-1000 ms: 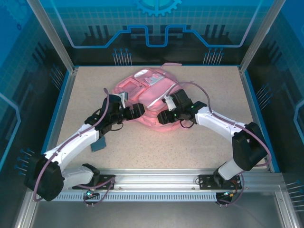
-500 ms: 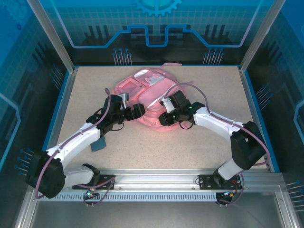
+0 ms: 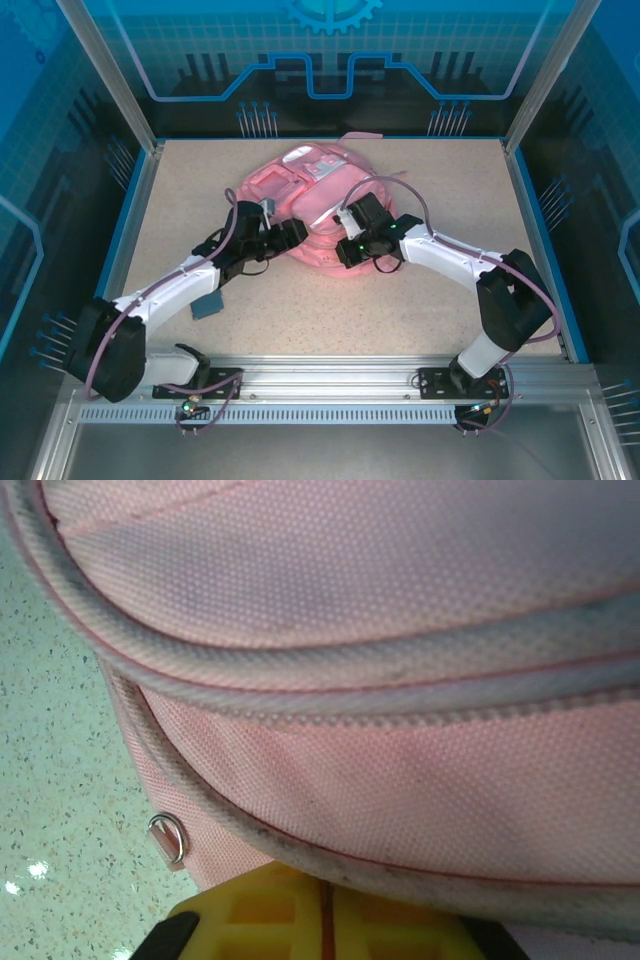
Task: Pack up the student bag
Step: Zip the student bag at the top-center of the table.
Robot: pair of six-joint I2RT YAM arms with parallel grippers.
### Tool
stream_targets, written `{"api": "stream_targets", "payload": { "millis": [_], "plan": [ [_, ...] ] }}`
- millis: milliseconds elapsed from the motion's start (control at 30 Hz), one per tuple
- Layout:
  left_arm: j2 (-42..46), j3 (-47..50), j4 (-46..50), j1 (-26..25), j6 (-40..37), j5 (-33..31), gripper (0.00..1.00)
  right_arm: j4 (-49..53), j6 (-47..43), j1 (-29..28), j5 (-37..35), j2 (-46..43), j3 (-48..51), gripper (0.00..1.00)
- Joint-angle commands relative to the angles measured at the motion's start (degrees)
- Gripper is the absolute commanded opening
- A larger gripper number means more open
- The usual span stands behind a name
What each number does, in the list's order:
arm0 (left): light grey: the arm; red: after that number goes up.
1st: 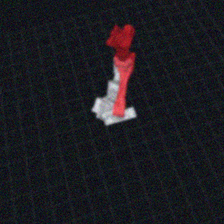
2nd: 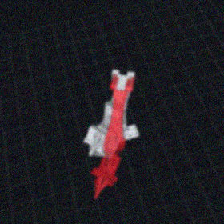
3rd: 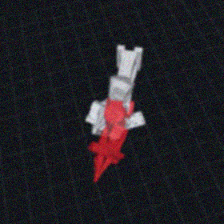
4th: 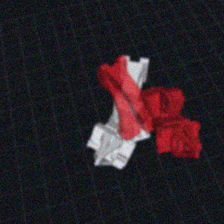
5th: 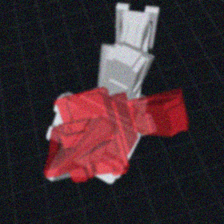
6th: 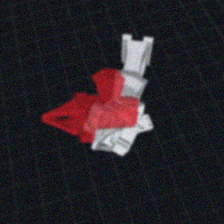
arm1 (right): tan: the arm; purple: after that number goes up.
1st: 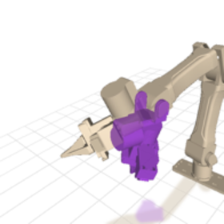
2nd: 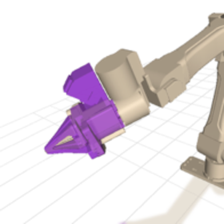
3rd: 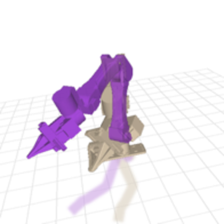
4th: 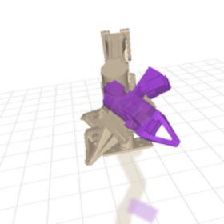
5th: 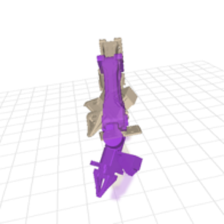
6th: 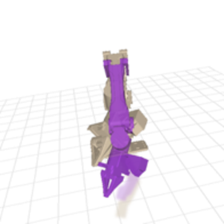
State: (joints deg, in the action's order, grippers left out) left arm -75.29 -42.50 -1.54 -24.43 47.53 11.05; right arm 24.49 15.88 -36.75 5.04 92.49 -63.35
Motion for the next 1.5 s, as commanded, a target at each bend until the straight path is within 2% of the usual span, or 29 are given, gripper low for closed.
{"api": "stream_targets", "payload": {
  "millis": [0,167,333,467,533,667,733,833,900,1067,1200,1300,1367,1433,1467],
  "plan": [
    [-2.9,2.5,-8.8,0.6,7.8,3.5,0.62,-0.5,1.0,-1.3,0.8,-1.2,-1.1,0.07],
    [-5.8,4.2,-12.9,0.6,12.3,1.8,0.51,-0.8,1.4,-2.8,1.4,-0.4,-2.4,0.05],
    [-9.2,4.4,-18.7,0.5,15.1,2.5,0.48,-1.7,2.3,-4.5,2.8,0.8,-4.0,0.05],
    [-10.7,4.4,-19.2,0.6,15.8,1.2,0.41,-2.3,2.9,-5.7,3.6,1.5,-4.9,0.04],
    [-10.9,4.4,-17.9,0.7,15.5,-0.5,0.34,-2.0,2.8,-6.4,3.3,2.0,-5.4,0.04],
    [-9.2,4.2,-14.4,1.2,12.7,-3.8,0.19,0.3,2.2,-6.8,-2.2,2.0,-5.6,0.03],
    [-7.8,3.8,-11.6,2.0,10.4,-5.6,0.14,2.5,1.6,-6.7,-8.1,1.2,-5.2,0.02],
    [-5.9,3.7,-8.5,3.6,7.4,-6.6,0.10,5.6,0.6,-5.4,-16.6,-0.8,-3.6,0.01],
    [-4.9,3.9,-7.3,4.7,6.3,-6.4,0.07,6.4,0.0,-3.3,-19.8,-2.4,-1.8,0.00],
    [-4.0,3.4,-4.9,7.6,2.9,-4.0,0.05,6.3,-1.7,3.4,-21.0,-5.3,0.9,0.00],
    [-3.7,1.8,-2.3,10.0,-0.3,-3.3,0.06,5.5,-1.9,6.4,-17.4,-3.8,-1.9,0.00],
    [-3.4,0.2,0.8,12.0,-1.8,-3.0,0.13,5.1,-1.6,5.0,-13.8,-1.2,-5.7,0.00],
    [-2.3,-0.4,2.8,13.0,-2.4,-3.3,0.27,3.9,-1.4,2.6,-11.1,0.3,-7.5,0.00],
    [0.0,-0.4,5.2,13.9,-2.8,-4.7,0.48,2.4,-0.8,-0.4,-7.0,2.5,-9.4,0.00],
    [1.3,-0.3,6.5,14.3,-2.9,-5.4,0.55,1.8,-0.5,-1.8,-5.6,3.5,-10.3,0.00]
  ]
}}
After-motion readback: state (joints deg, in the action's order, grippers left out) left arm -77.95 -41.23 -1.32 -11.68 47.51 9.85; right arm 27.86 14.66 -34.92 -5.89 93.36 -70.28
